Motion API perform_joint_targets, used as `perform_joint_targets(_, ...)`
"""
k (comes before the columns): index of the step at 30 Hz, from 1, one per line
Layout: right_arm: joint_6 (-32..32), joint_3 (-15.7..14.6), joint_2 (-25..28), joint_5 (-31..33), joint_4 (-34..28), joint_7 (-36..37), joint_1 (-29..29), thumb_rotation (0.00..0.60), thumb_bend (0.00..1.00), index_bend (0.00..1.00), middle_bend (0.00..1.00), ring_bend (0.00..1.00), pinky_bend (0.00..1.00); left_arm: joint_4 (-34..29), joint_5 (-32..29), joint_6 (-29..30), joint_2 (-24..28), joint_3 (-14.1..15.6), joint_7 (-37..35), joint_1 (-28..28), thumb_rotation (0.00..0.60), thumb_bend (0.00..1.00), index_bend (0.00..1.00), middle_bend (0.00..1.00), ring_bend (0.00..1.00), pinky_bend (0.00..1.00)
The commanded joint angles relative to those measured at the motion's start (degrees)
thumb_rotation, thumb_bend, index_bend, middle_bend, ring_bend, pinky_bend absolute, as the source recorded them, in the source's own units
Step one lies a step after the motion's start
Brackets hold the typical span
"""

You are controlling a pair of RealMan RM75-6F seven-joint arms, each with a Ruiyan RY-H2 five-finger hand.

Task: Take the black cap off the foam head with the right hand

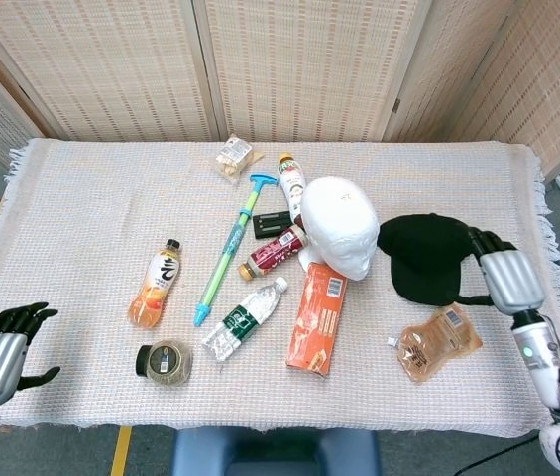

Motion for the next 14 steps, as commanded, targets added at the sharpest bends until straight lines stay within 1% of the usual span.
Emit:
perform_joint_targets(1, 5.9, -1.8, 4.0, -1.3, -4.8, -0.6, -5.0, 0.417, 0.0, 0.0, 0.16, 0.17, 0.36, 0.3, 0.1, 0.5, -0.4, -0.3, 0.1, 0.1, 0.6, 0.08, 0.24, 0.19, 0.17, 0.18)
perform_joint_targets(8, 16.0, -5.3, 6.7, -6.1, -9.2, 2.5, -13.3, 0.419, 0.01, 0.03, 0.19, 0.19, 0.36, 0.8, 0.5, 2.0, -1.2, -0.6, 0.7, 0.4, 0.6, 0.09, 0.24, 0.19, 0.17, 0.18)
perform_joint_targets(12, 19.4, -6.7, 7.0, -8.2, -10.1, 2.6, -16.4, 0.419, 0.02, 0.06, 0.21, 0.2, 0.36, 0.8, 0.7, 2.9, -1.4, -0.7, 1.1, 0.7, 0.6, 0.08, 0.24, 0.19, 0.17, 0.18)
perform_joint_targets(14, 20.1, -7.1, 7.0, -8.8, -10.4, 2.8, -17.2, 0.421, 0.02, 0.06, 0.22, 0.2, 0.36, 1.0, 0.9, 3.5, -1.8, -0.9, 1.3, 0.9, 0.6, 0.08, 0.24, 0.19, 0.17, 0.18)
